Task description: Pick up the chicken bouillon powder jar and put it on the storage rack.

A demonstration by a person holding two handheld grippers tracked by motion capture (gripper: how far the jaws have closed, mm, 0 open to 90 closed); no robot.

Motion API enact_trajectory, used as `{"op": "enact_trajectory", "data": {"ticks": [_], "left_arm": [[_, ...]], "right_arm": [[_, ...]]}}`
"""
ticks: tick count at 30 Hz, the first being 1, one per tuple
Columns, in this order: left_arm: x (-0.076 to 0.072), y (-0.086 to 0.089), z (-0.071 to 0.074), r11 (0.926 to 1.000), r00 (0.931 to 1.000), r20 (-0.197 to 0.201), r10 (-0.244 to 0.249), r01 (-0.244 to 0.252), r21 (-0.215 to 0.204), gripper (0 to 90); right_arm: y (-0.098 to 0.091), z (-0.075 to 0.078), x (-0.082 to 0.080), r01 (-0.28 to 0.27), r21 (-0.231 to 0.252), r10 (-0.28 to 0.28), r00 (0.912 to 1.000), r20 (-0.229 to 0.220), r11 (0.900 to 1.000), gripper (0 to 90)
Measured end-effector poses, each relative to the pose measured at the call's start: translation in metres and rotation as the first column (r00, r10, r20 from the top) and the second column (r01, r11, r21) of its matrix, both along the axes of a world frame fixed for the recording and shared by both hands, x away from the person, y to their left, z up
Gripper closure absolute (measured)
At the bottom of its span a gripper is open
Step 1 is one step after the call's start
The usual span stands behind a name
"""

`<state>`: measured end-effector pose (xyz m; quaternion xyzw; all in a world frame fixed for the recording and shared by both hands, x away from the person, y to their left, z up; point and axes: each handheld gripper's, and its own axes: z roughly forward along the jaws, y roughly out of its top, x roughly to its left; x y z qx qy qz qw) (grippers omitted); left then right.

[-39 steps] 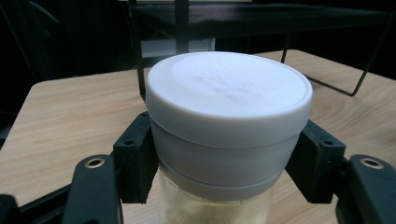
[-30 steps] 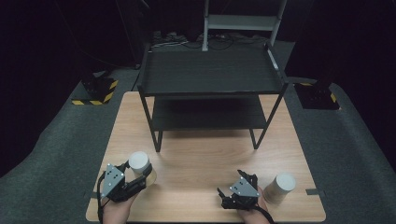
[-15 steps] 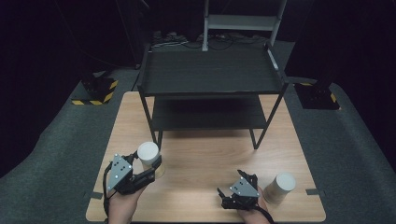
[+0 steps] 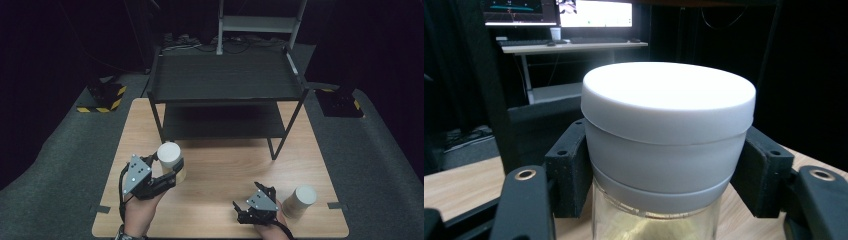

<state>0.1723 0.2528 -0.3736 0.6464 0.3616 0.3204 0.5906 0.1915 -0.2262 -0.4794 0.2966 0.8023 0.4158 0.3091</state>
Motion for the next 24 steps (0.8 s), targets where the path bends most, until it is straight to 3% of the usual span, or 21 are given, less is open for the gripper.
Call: {"op": "enact_trajectory", "data": {"ticks": [24], "left_arm": [[0.021, -0.016, 0.046, 0.9998, 0.9977, 0.064, -0.021, 0.021, 0.001, 34.2]], "right_arm": [[-0.001, 0.0, 0.001, 0.003, 0.01, -0.003, 1.0, -0.004, 0.9999, 0.6]]}}
